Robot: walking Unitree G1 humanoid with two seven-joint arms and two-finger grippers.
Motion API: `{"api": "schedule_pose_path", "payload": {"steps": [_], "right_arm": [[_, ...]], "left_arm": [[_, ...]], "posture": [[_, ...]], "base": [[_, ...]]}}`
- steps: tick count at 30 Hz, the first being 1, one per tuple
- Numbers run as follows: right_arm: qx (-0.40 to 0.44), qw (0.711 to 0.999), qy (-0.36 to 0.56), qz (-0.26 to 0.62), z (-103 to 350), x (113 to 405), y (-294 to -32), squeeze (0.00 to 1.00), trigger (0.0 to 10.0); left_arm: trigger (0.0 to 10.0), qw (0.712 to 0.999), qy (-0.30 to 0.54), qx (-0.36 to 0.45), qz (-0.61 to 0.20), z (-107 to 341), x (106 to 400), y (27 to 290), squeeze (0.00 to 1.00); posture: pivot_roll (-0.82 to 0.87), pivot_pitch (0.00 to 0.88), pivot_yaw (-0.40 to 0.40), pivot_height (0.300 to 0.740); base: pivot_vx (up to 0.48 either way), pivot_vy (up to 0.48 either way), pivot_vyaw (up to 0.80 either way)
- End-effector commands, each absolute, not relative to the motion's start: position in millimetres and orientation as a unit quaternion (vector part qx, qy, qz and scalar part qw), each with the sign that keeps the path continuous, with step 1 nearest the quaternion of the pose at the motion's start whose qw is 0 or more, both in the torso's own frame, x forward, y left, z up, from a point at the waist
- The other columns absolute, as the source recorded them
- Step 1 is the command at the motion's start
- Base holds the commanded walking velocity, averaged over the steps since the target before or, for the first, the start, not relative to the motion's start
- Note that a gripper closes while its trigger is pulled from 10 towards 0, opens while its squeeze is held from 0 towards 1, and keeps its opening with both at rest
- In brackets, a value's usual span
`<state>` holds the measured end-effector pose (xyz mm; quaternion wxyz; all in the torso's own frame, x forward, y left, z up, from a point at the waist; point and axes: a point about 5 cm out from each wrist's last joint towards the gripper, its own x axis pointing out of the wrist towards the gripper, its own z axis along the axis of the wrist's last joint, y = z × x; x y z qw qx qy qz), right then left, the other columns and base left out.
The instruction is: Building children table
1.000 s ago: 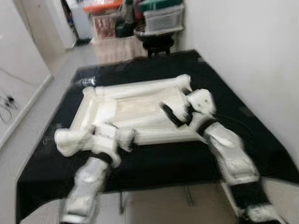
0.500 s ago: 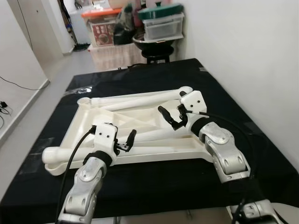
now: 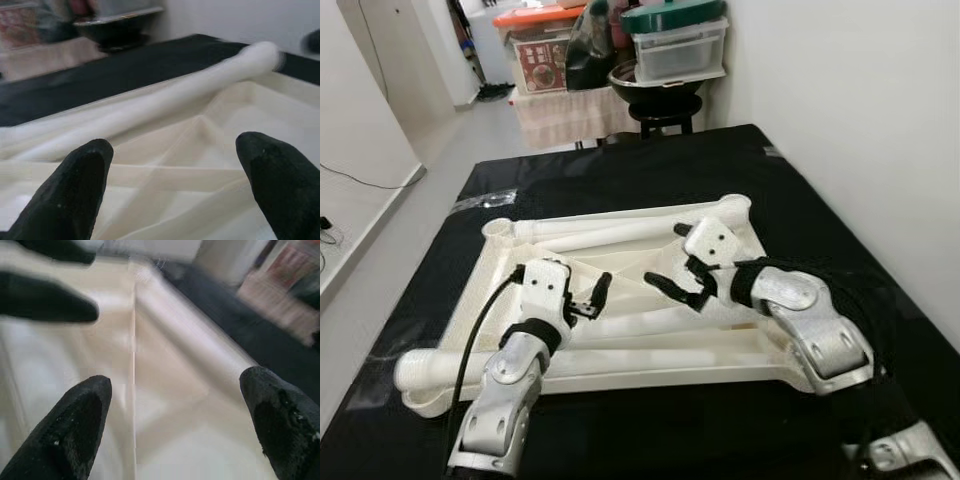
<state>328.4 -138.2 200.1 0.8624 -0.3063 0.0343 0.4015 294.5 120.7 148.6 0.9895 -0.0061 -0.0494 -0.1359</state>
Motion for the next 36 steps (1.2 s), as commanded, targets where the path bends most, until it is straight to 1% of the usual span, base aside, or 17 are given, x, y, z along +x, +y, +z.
{"api": "schedule_pose_path", "payload": {"steps": [1, 2, 3, 4, 7, 8, 9, 12, 14, 19, 20, 25, 28, 30, 32, 34, 36], "right_arm": [[-0.315, 0.839, 0.039, 0.442, 201.9, 321.6, -127.6, 0.00, 10.0], [-0.315, 0.839, 0.039, 0.442, 201.9, 321.6, -127.6, 0.00, 10.0], [-0.335, 0.810, 0.065, 0.476, 203.7, 314.5, -132.5, 0.00, 10.0], [-0.341, 0.800, 0.074, 0.489, 204.0, 311.4, -134.5, 0.00, 10.0], [-0.345, 0.790, 0.083, 0.500, 204.2, 308.5, -136.4, 0.00, 10.0], [-0.348, 0.783, 0.092, 0.508, 205.1, 306.6, -138.2, 0.00, 10.0], [-0.348, 0.766, 0.110, 0.530, 207.6, 302.8, -140.4, 0.00, 10.0], [-0.349, 0.754, 0.121, 0.544, 209.5, 300.1, -141.2, 0.00, 10.0], [-0.354, 0.735, 0.140, 0.561, 213.5, 296.2, -141.8, 0.00, 10.0], [-0.389, 0.719, 0.185, 0.545, 215.0, 297.9, -144.9, 0.00, 10.0], [-0.408, 0.711, 0.204, 0.535, 215.5, 299.5, -145.1, 0.00, 10.0], [-0.429, 0.708, 0.206, 0.521, 227.8, 308.3, -130.7, 0.00, 10.0], [-0.414, 0.725, 0.182, 0.520, 238.6, 314.0, -118.4, 0.00, 10.0], [-0.411, 0.727, 0.179, 0.519, 239.9, 314.7, -116.6, 0.00, 10.0], [-0.409, 0.730, 0.177, 0.518, 240.6, 315.7, -114.8, 0.00, 10.0], [-0.404, 0.737, 0.179, 0.512, 241.2, 319.2, -108.5, 0.00, 10.0], [-0.406, 0.734, 0.184, 0.512, 240.4, 319.1, -107.8, 0.00, 10.0]], "left_arm": [[10.0, 0.992, -0.031, -0.004, -0.119, 142.7, 293.4, 130.3, 0.00], [10.0, 0.992, -0.031, -0.004, -0.119, 142.7, 293.4, 130.3, 0.00], [10.0, 0.992, -0.022, -0.007, -0.127, 139.5, 290.7, 128.9, 0.00], [10.0, 0.991, -0.019, -0.012, -0.131, 138.8, 289.4, 127.7, 0.00], [10.0, 0.991, -0.017, -0.016, -0.134, 138.2, 288.0, 126.6, 0.00], [10.0, 0.990, -0.012, -0.021, -0.140, 137.3, 285.8, 124.7, 0.00], [10.0, 0.988, -0.001, -0.035, -0.153, 135.6, 280.6, 120.8, 0.00], [10.0, 0.987, 0.005, -0.035, -0.158, 134.4, 277.6, 119.4, 0.00], [10.0, 0.985, 0.016, -0.039, -0.169, 133.9, 271.9, 117.2, 0.00], [10.0, 0.981, 0.025, -0.051, -0.185, 135.5, 265.8, 114.3, 0.00], [10.0, 0.979, 0.032, -0.053, -0.195, 135.5, 263.8, 112.3, 0.00], [10.0, 0.977, 0.046, -0.051, -0.202, 132.7, 258.3, 111.7, 0.00], [10.0, 0.983, 0.047, -0.041, -0.175, 132.1, 256.3, 119.3, 0.00], [10.0, 0.984, 0.050, -0.036, -0.167, 131.6, 255.8, 121.5, 0.00], [10.0, 0.984, 0.057, -0.035, -0.162, 130.2, 255.1, 123.0, 0.00], [10.0, 0.986, 0.062, -0.008, -0.154, 129.1, 251.0, 126.8, 0.00], [10.0, 0.987, 0.057, -0.006, -0.149, 129.9, 250.0, 128.0, 0.00]], "posture": [[-0.08, 0.043, 0.062, 0.740], [-0.08, 0.043, 0.062, 0.740], [-0.08, 0.046, 0.063, 0.740], [-0.07, 0.047, 0.060, 0.740], [-0.07, 0.047, 0.060, 0.740], [-0.07, 0.051, 0.060, 0.740], [-0.07, 0.051, 0.060, 0.740], [-0.07, 0.051, 0.060, 0.740], [-0.07, 0.056, 0.063, 0.740], [-0.07, 0.058, 0.063, 0.740], [-0.06, 0.060, 0.061, 0.740], [-0.06, 0.063, 0.061, 0.740], [-0.06, 0.064, 0.063, 0.740], [-0.06, 0.064, 0.063, 0.740], [-0.06, 0.064, 0.065, 0.740], [-0.05, 0.061, 0.064, 0.740], [-0.05, 0.058, 0.064, 0.740]], "base": [[0.000, -0.472, 0.00], [0.000, -0.472, 0.00], [0.000, -0.472, 0.00], [0.000, -0.472, 0.00], [0.000, -0.472, 0.00], [0.000, -0.319, 0.00], [0.000, 0.000, 0.00], [0.000, 0.000, 0.00], [0.000, 0.000, 0.00], [0.000, 0.000, 0.00], [0.000, 0.000, 0.00], [0.000, 0.000, 0.00], [0.000, 0.000, 0.00], [0.000, 0.000, 0.00], [0.000, 0.480, 0.00], [0.000, 0.480, 0.00], [0.000, 0.240, 0.00]]}}
